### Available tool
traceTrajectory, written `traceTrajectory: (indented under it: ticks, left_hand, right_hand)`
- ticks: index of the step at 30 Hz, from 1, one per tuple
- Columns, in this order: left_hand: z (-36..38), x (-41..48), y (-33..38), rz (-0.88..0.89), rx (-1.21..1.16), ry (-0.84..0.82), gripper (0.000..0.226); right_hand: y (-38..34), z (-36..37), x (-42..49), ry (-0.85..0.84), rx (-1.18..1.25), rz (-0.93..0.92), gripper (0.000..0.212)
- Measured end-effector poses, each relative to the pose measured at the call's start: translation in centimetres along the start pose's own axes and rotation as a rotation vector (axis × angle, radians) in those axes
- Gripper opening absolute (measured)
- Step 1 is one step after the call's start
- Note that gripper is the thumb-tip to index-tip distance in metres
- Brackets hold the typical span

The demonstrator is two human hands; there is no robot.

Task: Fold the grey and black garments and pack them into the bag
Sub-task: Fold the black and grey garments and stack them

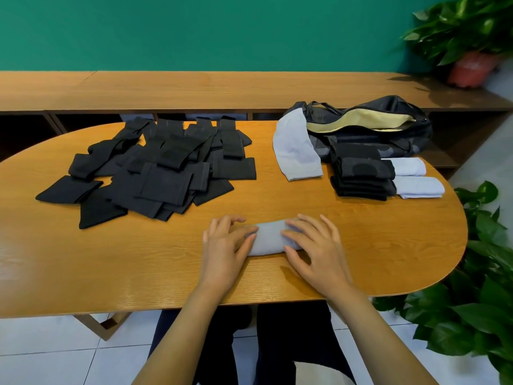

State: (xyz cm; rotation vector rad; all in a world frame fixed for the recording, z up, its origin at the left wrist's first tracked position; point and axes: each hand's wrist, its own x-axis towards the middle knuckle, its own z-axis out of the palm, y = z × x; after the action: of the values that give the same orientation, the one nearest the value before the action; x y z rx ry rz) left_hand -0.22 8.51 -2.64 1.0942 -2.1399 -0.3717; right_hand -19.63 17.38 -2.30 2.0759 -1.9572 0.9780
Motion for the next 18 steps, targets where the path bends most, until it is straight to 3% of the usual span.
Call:
traceTrajectory:
  ticks: [5,10,14,18]
  left_hand:
    - [0.0,0.1,0.3,-0.088,0.037,-0.043,0.044]
    - [-0.7,0.3,1.0,-0.289,0.005,-0.048,0.049]
    - [-0.7,0.5,1.5,-0.262,-0.104,-0.119,0.054]
    - [-0.5,0.7,1.2,-0.276,-0.275,-0.154,0.057]
  right_hand:
    - [0.1,0.4,0.1,-0.04,-0.062,0.089,0.039]
    - [-0.2,0.2,0.1,0.009,-0.014,0.072,0.046]
    - [-0.5,-0.4,-0.1,0.071,0.06,-0.033,0.035]
    - [-0.2,0.0,-0.2,-0.023,0.087,-0.088,0.022]
